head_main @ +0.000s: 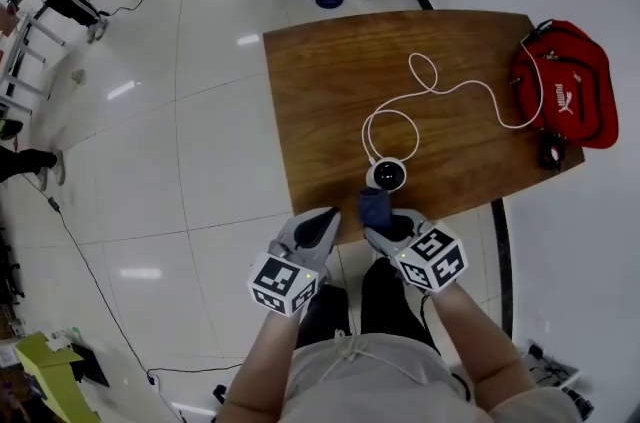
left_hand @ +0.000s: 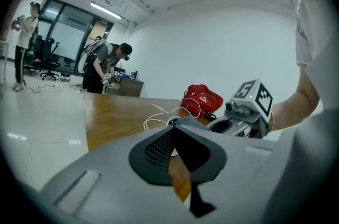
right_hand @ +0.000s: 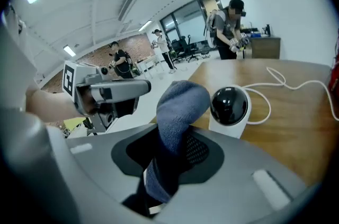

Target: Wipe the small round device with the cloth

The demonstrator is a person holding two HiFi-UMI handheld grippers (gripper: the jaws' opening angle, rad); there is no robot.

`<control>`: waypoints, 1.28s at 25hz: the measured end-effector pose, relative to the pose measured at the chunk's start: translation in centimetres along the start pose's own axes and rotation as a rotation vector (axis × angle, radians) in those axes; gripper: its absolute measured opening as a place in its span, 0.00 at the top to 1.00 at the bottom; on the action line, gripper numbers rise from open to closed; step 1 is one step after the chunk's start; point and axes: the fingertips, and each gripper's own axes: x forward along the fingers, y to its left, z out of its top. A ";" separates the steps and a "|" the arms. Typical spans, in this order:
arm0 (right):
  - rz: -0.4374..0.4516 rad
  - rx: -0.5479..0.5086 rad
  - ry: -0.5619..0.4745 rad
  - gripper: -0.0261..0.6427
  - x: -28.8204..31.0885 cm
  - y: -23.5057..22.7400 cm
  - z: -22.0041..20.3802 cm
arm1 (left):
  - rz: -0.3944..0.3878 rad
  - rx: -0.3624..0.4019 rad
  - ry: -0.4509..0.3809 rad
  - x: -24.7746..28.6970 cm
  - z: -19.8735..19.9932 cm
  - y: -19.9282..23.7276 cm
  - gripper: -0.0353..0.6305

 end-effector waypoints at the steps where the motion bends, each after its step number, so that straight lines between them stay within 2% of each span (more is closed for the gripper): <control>1: -0.007 -0.009 -0.029 0.80 -0.4 -0.2 0.7 | -0.003 0.003 -0.003 0.2 0.2 -0.1 0.94; 3: -0.025 0.024 -0.052 0.80 -0.8 -1.4 0.8 | -0.008 0.006 -0.005 0.6 0.4 -0.4 0.94; 6: -0.034 0.098 -0.002 0.80 -0.5 -3.3 -1.2 | -0.013 0.004 -0.001 1.2 0.3 -1.1 0.94; 9: -0.026 0.111 0.052 0.80 -0.2 -4.4 -2.8 | -0.005 -0.006 0.011 1.6 -0.4 -1.4 0.94; 11: -0.001 0.150 0.088 0.80 0.1 -5.2 -4.0 | 0.011 -0.021 0.018 2.0 -1.0 -1.3 0.94; 15: 0.120 0.327 0.154 0.80 0.4 -6.0 -6.5 | 0.044 -0.043 0.010 3.2 -1.4 -1.5 0.94; 17: 0.142 0.365 0.170 0.80 0.2 -6.5 -7.3 | 0.054 -0.053 0.004 3.8 -1.4 -1.7 0.94; 22: 0.114 0.243 0.220 0.80 -0.5 -7.4 -8.0 | 0.080 -0.066 0.003 5.0 -1.7 -1.5 0.94; 29: 0.084 -0.015 0.177 0.80 -3.9 -6.2 -3.1 | 0.133 -0.023 -0.017 6.0 0.5 -1.4 0.94; 32: 0.071 -0.048 0.167 0.80 -4.1 -6.4 -2.9 | 0.150 -0.008 -0.018 6.6 1.0 -1.5 0.94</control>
